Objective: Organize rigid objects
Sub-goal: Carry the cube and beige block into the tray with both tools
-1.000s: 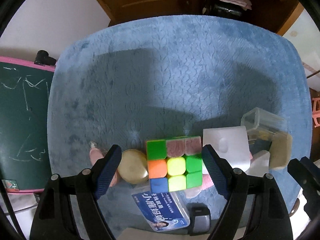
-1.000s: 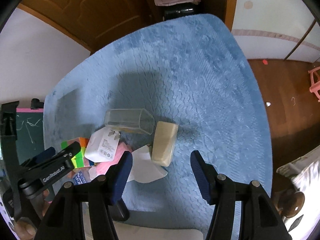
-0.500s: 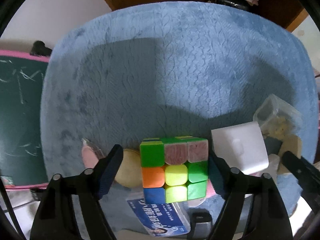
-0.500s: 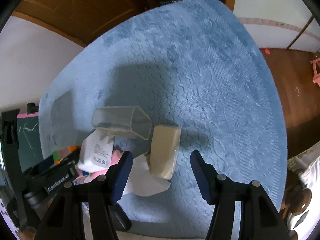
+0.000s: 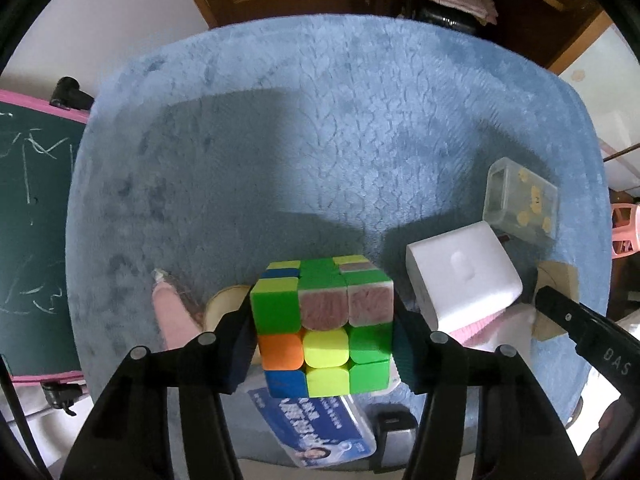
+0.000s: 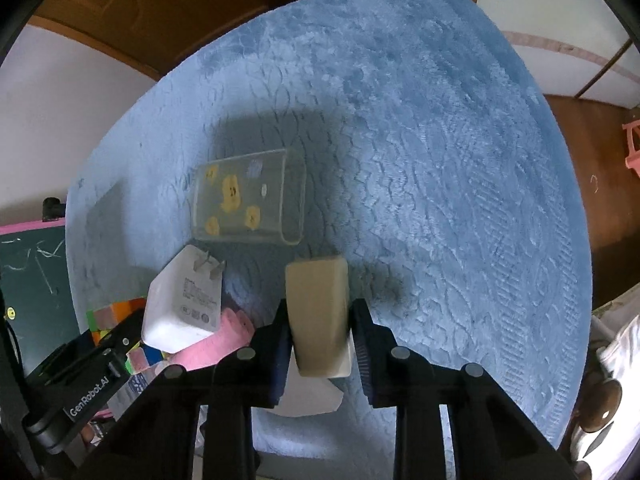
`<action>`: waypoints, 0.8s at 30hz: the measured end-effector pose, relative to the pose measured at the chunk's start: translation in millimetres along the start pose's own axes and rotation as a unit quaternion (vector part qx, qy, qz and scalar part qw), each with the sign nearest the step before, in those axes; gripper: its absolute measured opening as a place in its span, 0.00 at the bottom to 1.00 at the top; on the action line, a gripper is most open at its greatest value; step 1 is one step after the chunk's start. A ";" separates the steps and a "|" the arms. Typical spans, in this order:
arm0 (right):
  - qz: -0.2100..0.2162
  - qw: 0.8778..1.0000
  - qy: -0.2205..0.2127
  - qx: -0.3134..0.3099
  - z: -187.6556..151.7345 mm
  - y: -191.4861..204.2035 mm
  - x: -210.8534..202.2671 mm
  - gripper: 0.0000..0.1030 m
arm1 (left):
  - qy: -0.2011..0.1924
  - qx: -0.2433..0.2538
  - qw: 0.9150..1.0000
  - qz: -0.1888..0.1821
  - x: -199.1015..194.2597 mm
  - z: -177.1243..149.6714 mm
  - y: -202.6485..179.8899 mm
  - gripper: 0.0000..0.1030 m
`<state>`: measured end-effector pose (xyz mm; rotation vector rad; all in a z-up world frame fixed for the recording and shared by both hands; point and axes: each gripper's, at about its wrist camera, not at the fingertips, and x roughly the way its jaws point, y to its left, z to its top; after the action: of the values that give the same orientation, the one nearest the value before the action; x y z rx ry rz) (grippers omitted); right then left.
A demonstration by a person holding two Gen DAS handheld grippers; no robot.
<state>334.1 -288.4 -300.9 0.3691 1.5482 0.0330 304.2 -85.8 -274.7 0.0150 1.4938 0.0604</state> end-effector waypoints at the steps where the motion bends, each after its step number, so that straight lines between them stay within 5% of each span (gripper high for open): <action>1: 0.002 1.000 0.000 0.002 -1.5 -1.2 -1.7 0.27 | -0.007 0.001 1.000 0.001 -5.9 -2.7 1.5 0.59; 14: 0.046 0.996 -0.067 -0.021 -44.3 6.4 -82.5 0.27 | -0.120 0.042 0.991 -0.029 -121.0 -54.7 8.9 0.59; 24: 0.051 0.988 -0.137 -0.055 -122.7 28.2 -164.9 0.27 | -0.204 0.067 0.975 -0.058 -201.1 -128.9 21.4 0.59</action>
<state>214.6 -277.3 -131.7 0.3499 1.2499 0.1406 159.8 -77.9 -83.3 0.0461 1.0831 -0.1325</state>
